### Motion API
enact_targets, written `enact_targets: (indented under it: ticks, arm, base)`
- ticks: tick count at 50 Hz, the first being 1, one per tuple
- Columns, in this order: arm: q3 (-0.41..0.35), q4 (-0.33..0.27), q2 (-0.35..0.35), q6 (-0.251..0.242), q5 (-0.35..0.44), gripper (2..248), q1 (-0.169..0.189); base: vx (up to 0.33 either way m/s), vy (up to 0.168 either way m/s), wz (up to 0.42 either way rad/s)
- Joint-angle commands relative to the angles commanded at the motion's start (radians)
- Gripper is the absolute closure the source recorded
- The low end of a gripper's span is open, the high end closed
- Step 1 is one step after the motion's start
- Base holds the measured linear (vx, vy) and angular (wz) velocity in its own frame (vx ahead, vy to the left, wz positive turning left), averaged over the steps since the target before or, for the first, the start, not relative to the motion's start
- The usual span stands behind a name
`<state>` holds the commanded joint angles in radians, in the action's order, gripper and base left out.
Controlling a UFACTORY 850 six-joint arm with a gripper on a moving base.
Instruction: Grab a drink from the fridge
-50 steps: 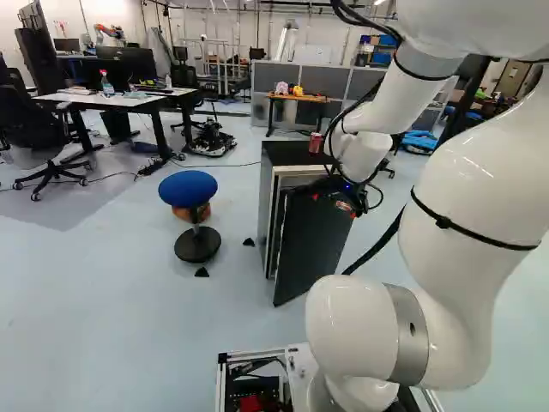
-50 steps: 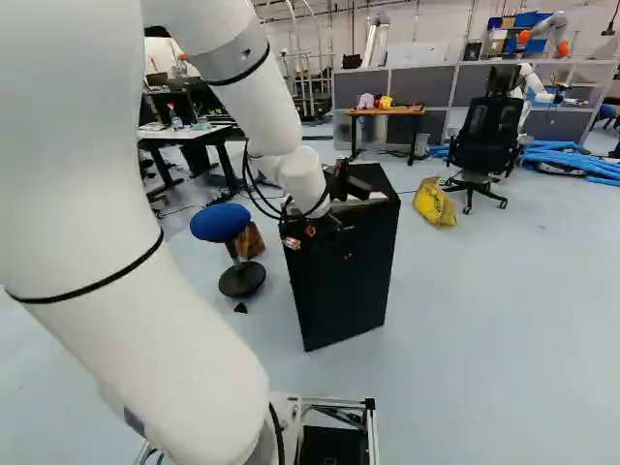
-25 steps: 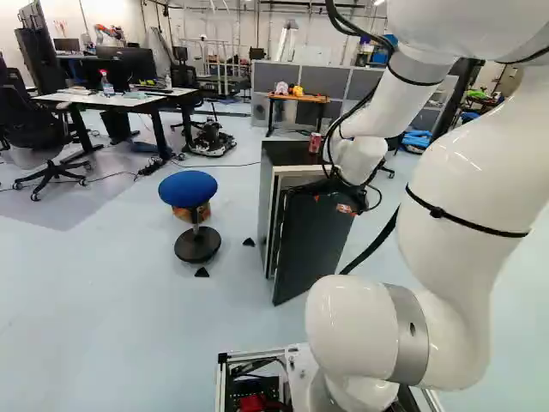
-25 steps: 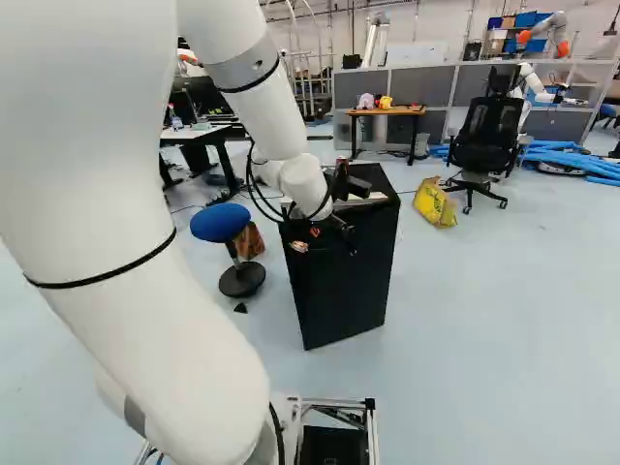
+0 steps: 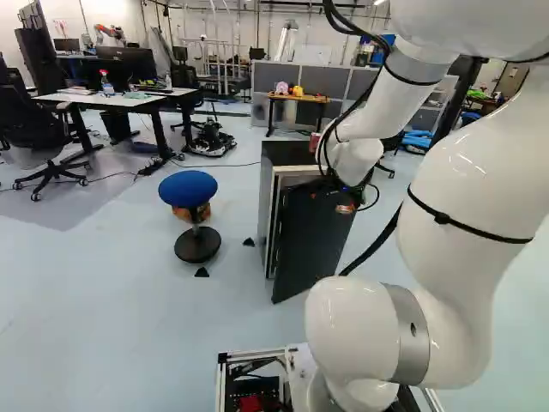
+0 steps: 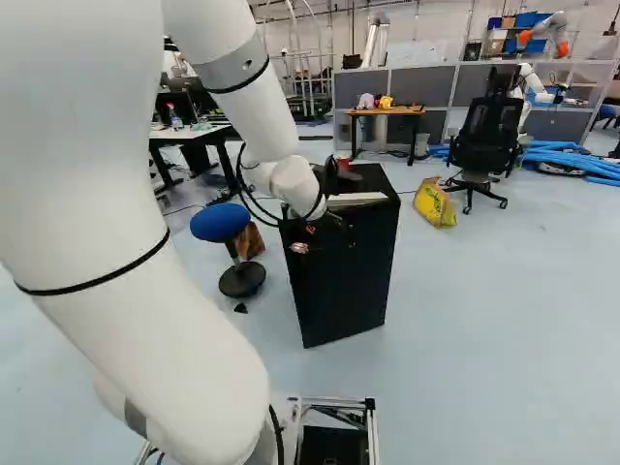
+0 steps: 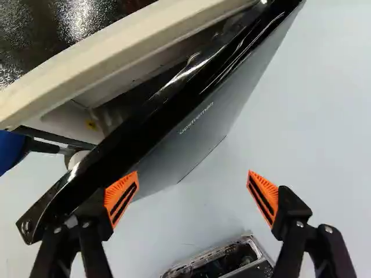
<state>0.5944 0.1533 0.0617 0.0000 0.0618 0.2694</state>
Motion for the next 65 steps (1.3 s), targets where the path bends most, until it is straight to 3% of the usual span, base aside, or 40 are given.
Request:
enact_targets:
  ticks: [25, 54, 65]
  arm:
    - [-0.008, -0.079, -0.008, 0.000, 0.023, 3, -0.064]
    - [0.045, -0.169, 0.042, 0.000, 0.036, 3, -0.123]
    - [0.072, -0.177, 0.066, 0.000, 0.036, 3, -0.136]
  base:
    - [0.000, 0.000, 0.000]
    - [0.000, 0.000, 0.000]
    - [0.000, 0.000, 0.000]
